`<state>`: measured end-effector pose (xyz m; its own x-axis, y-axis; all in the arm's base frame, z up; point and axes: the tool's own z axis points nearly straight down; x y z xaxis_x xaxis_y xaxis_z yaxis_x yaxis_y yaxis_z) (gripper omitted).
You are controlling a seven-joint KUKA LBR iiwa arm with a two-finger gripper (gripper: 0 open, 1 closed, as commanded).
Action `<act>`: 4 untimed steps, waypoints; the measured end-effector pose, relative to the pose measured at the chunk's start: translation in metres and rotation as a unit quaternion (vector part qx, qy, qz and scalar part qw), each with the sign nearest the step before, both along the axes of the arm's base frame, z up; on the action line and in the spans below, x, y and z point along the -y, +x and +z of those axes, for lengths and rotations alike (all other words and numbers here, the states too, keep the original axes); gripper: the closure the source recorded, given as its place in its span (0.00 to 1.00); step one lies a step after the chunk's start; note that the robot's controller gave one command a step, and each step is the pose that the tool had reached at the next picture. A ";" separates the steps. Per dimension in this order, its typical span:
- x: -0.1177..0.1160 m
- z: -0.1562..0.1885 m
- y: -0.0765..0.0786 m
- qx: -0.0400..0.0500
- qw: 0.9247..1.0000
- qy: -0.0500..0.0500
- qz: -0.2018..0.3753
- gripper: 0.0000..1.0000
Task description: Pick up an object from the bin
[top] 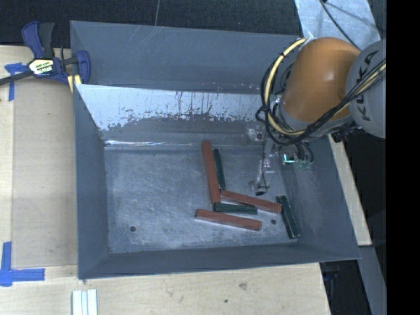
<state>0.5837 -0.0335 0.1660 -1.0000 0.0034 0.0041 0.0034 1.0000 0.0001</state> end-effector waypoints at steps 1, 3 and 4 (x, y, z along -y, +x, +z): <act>0.000 0.004 0.002 0.004 1.000 0.000 0.000 0.00; -0.021 -0.084 -0.069 0.004 1.000 -0.001 -0.006 0.00; -0.020 -0.065 -0.073 0.005 0.998 0.000 -0.058 0.00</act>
Offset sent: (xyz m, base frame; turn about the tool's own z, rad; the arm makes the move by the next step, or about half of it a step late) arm -0.0770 0.0197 -0.0960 0.0413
